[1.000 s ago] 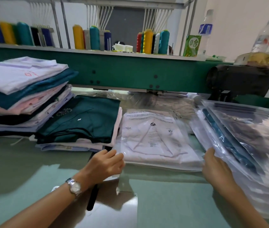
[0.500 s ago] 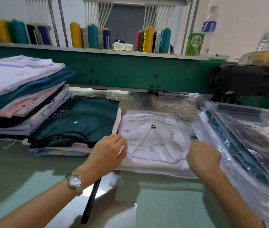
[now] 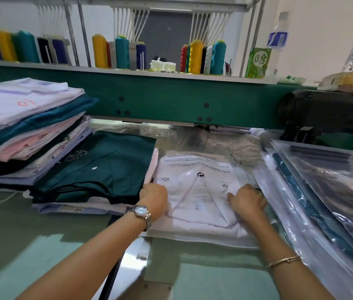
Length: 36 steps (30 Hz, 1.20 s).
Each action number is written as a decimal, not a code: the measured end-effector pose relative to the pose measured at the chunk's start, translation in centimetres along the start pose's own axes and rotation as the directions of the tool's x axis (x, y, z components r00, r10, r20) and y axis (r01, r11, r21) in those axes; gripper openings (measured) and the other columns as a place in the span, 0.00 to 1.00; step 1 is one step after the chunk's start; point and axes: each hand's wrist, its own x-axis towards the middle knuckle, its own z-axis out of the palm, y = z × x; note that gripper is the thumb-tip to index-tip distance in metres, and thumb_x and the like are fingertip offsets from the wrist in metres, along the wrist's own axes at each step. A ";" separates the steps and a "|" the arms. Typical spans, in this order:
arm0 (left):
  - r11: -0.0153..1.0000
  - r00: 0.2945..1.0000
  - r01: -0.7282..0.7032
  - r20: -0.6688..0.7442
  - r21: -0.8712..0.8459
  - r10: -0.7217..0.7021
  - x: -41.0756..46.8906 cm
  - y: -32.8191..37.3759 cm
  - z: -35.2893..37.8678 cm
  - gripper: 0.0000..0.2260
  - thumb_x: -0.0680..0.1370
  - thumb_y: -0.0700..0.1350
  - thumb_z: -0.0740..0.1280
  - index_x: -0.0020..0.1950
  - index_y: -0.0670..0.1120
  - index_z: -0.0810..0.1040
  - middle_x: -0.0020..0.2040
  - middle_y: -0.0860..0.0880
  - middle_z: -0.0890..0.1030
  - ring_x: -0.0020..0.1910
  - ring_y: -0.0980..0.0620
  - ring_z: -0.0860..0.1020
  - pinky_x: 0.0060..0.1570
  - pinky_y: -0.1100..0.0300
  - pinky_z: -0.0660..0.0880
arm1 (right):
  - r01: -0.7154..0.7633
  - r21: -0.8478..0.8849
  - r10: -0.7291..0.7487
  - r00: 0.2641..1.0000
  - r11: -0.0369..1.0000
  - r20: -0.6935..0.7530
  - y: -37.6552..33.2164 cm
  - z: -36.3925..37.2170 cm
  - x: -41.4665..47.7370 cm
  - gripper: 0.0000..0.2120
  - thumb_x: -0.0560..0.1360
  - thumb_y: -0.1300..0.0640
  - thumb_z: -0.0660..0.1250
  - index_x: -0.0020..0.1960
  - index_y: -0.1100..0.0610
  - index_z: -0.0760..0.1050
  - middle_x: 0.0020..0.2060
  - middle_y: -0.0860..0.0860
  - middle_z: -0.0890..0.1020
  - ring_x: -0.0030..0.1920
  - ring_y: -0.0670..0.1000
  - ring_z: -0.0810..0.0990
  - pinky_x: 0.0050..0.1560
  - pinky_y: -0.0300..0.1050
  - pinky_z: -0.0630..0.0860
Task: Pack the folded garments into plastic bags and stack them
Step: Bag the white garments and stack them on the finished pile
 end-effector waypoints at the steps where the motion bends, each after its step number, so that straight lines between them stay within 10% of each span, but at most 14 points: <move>1: 1.000 1.000 0.023 -0.007 -0.007 -0.023 0.2 0.0 -0.1 0.12 0.81 0.41 0.62 0.63 0.42 0.74 0.63 0.44 0.76 0.62 0.46 0.76 0.58 0.58 0.73 | -0.014 0.020 0.014 1.000 1.000 0.000 0.1 0.0 0.0 0.33 0.78 0.43 0.62 0.71 0.66 0.60 0.67 0.64 0.71 0.66 0.62 0.71 0.65 0.52 0.68; 10: 0.918 0.991 0.104 -0.042 -0.382 -0.130 2.0 -1.3 -1.2 0.07 0.78 0.35 0.60 0.53 0.40 0.76 0.53 0.41 0.80 0.51 0.43 0.80 0.45 0.56 0.76 | -0.043 0.325 0.053 0.998 0.945 -0.022 -0.1 -0.7 1.1 0.36 0.74 0.60 0.69 0.75 0.65 0.53 0.62 0.62 0.76 0.62 0.64 0.74 0.60 0.54 0.71; 18: 0.256 0.973 0.195 0.155 -0.947 -0.168 1.9 -2.8 -4.8 0.17 0.78 0.38 0.63 0.66 0.39 0.72 0.33 0.46 0.75 0.27 0.51 0.71 0.23 0.67 0.67 | 0.210 0.416 -0.092 0.954 0.885 -0.286 -2.4 -4.4 1.0 0.36 0.72 0.68 0.68 0.75 0.53 0.58 0.43 0.54 0.76 0.43 0.55 0.76 0.38 0.48 0.74; 21: 0.011 0.975 0.192 0.189 -0.981 -0.117 1.8 -3.4 -6.2 0.03 0.79 0.41 0.65 0.49 0.41 0.75 0.40 0.44 0.73 0.40 0.48 0.73 0.42 0.58 0.71 | 0.304 0.337 -0.163 0.908 0.891 -0.387 -3.0 -7.0 0.5 0.31 0.73 0.66 0.67 0.74 0.54 0.63 0.52 0.56 0.81 0.54 0.58 0.78 0.51 0.49 0.75; 27: -0.072 0.986 0.047 0.058 -0.996 -0.158 0.4 -4.1 -10.6 0.13 0.81 0.44 0.63 0.37 0.46 0.71 0.38 0.47 0.72 0.38 0.49 0.72 0.45 0.57 0.72 | 0.415 0.289 -0.232 0.833 0.863 -0.503 -4.2 -14.0 -0.1 0.17 0.73 0.65 0.63 0.58 0.53 0.81 0.55 0.56 0.82 0.60 0.59 0.76 0.61 0.49 0.72; 31: -0.004 0.961 -0.145 -0.140 -0.989 -0.239 -2.8 -3.1 -14.9 0.12 0.82 0.46 0.62 0.38 0.47 0.74 0.38 0.50 0.75 0.36 0.54 0.71 0.34 0.65 0.67 | 0.407 0.299 -0.192 0.812 0.863 -0.552 -2.9 -18.9 -0.3 0.13 0.73 0.66 0.66 0.49 0.52 0.84 0.50 0.53 0.85 0.51 0.55 0.81 0.47 0.45 0.77; 36: -0.268 0.936 -0.326 -0.269 -0.906 -0.228 -6.3 1.9 -18.2 0.07 0.82 0.41 0.62 0.45 0.45 0.76 0.38 0.50 0.76 0.24 0.65 0.75 0.23 0.75 0.68 | 0.396 0.369 -0.133 0.812 0.841 -0.569 3.5 -23.3 0.4 0.12 0.73 0.63 0.69 0.50 0.49 0.84 0.53 0.50 0.84 0.50 0.51 0.81 0.49 0.43 0.76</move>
